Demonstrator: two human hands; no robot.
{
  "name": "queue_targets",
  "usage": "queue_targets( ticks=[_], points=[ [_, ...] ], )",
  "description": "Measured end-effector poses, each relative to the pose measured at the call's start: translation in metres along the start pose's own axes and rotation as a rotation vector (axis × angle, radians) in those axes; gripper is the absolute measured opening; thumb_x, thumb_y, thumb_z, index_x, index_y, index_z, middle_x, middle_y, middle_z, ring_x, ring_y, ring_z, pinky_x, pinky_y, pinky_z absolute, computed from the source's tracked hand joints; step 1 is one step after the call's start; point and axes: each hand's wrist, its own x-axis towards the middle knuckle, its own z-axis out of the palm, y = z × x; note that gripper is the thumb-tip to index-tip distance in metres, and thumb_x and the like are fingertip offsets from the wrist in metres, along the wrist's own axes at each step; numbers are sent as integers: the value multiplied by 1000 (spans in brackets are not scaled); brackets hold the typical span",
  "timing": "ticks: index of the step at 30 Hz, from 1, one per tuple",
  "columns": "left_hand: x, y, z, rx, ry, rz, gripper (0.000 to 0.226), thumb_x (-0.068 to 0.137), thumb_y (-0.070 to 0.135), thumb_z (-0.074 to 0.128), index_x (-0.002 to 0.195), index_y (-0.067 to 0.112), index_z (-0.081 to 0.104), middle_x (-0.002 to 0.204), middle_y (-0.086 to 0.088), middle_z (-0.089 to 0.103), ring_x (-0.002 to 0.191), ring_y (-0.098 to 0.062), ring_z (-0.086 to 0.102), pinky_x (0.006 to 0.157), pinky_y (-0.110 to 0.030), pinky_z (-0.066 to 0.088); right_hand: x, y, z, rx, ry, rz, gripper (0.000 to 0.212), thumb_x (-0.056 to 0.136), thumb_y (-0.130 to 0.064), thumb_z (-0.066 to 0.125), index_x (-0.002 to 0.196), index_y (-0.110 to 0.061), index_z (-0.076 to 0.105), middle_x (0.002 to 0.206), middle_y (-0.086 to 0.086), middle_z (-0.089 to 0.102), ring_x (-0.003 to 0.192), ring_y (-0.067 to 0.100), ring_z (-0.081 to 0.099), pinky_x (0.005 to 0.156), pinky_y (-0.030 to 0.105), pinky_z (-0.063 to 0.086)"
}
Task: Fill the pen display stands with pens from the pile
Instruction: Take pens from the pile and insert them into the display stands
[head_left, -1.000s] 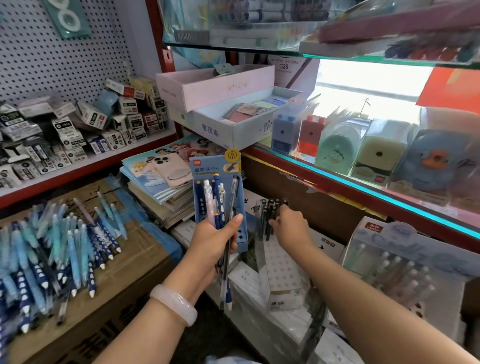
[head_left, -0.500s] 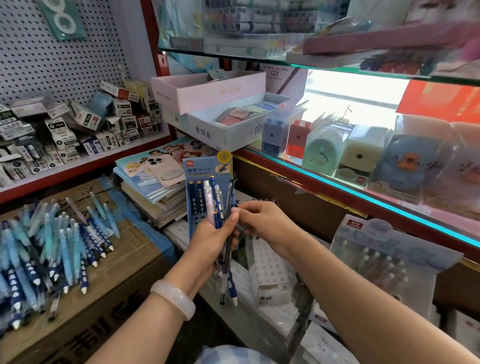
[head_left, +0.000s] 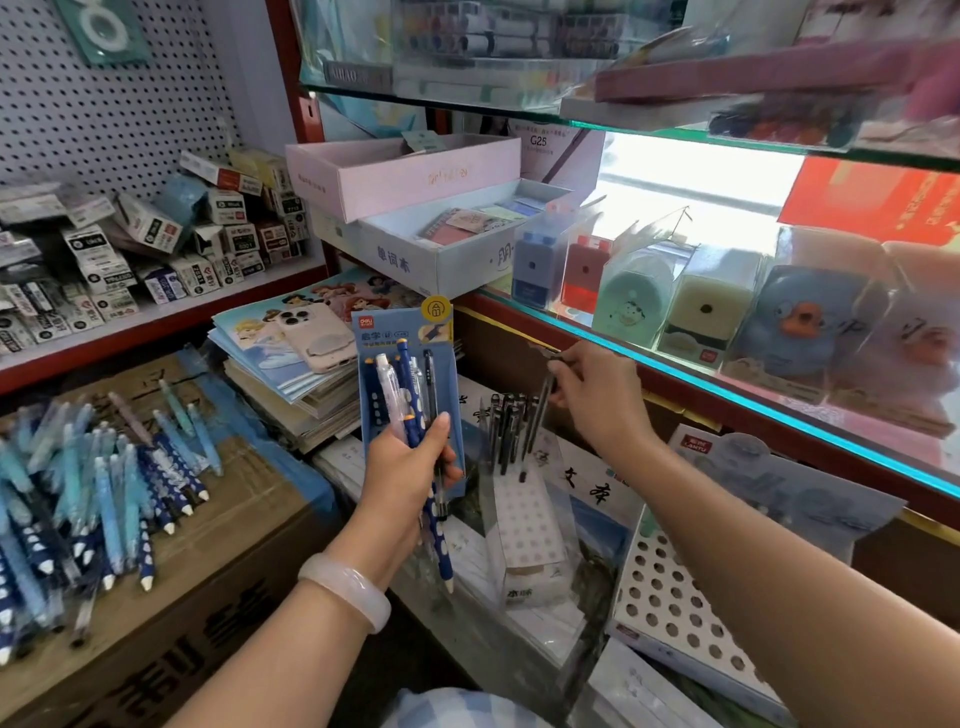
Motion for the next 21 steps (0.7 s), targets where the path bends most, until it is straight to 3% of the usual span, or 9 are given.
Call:
queue_targets(
  ticks=[4, 11, 17, 21],
  points=[
    [1, -1, 3, 51, -19, 3, 19, 92, 23, 56, 78, 11, 53, 55, -1, 52, 39, -6, 51, 45, -22, 46, -3, 15, 18, -184, -34, -21, 17, 95, -22, 52, 108, -13, 57, 98, 5, 64, 91, 17, 63, 82, 36, 55],
    [-1, 4, 7, 65, -58, 40, 25, 92, 17, 54, 69, 9, 53, 49, 1, 52, 36, -6, 50, 39, -18, 43, 0, 20, 31, -230, -41, -47, 19, 97, -23, 48, 108, -9, 56, 95, 11, 65, 86, 23, 64, 78, 42, 55],
    [-2, 4, 6, 77, -64, 22, 23, 92, 18, 55, 71, 10, 54, 53, 0, 53, 39, -7, 52, 41, -18, 46, -2, 25, 36, -269, -93, -30, 20, 97, -24, 47, 108, -10, 54, 94, 11, 65, 86, 25, 63, 77, 42, 54],
    [-3, 5, 6, 87, -69, 26, 24, 92, 18, 55, 69, 10, 54, 53, -1, 53, 38, -6, 51, 41, -18, 45, -9, 33, 45, -266, -111, 13, 19, 97, -23, 48, 107, -8, 54, 92, 10, 64, 80, 21, 61, 69, 33, 51]
  ],
)
